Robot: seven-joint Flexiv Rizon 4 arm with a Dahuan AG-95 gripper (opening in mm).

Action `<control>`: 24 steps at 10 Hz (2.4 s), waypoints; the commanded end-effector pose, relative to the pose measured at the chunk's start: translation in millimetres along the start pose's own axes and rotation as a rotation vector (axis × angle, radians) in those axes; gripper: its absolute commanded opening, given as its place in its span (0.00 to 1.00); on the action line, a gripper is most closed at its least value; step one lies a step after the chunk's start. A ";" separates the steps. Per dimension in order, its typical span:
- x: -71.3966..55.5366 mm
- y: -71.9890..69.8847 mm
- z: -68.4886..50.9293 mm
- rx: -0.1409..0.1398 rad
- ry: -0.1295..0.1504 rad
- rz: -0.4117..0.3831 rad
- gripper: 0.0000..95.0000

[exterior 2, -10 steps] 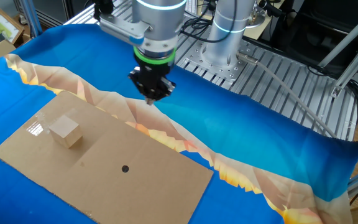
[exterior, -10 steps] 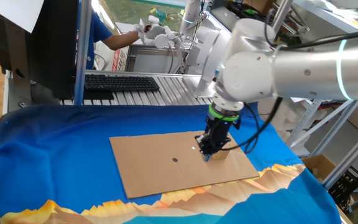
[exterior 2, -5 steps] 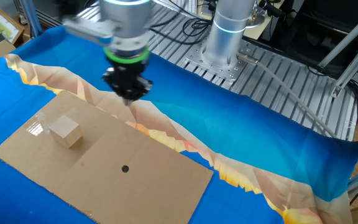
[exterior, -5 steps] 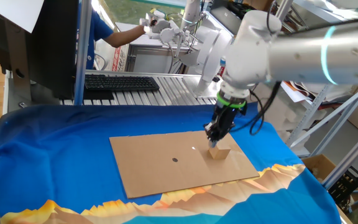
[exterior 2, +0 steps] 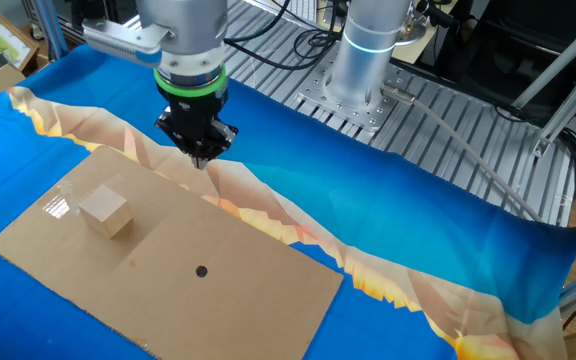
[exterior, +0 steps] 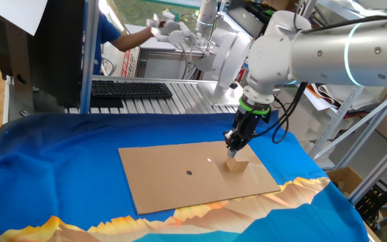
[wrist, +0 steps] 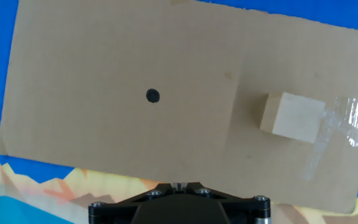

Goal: Use the gripper to push the small block from left to right

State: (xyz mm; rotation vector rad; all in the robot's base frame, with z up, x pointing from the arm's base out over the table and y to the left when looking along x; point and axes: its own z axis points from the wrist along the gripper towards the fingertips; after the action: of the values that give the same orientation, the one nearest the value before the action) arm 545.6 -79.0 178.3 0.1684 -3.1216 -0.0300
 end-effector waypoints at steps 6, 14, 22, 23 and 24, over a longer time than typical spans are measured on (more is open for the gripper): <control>-0.9 0.2 0.3 0.045 -0.020 0.072 0.00; -18.4 -50.1 -4.2 0.075 0.031 0.023 0.00; -8.9 -172.2 1.9 0.063 0.032 -0.089 0.00; -10.6 -180.7 -1.8 0.066 0.034 -0.100 0.00; -8.8 -183.0 -2.0 0.063 0.027 -0.082 0.00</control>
State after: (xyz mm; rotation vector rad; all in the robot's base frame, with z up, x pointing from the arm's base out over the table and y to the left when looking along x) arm 574.1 -263.3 176.1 0.3333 -3.0759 0.0620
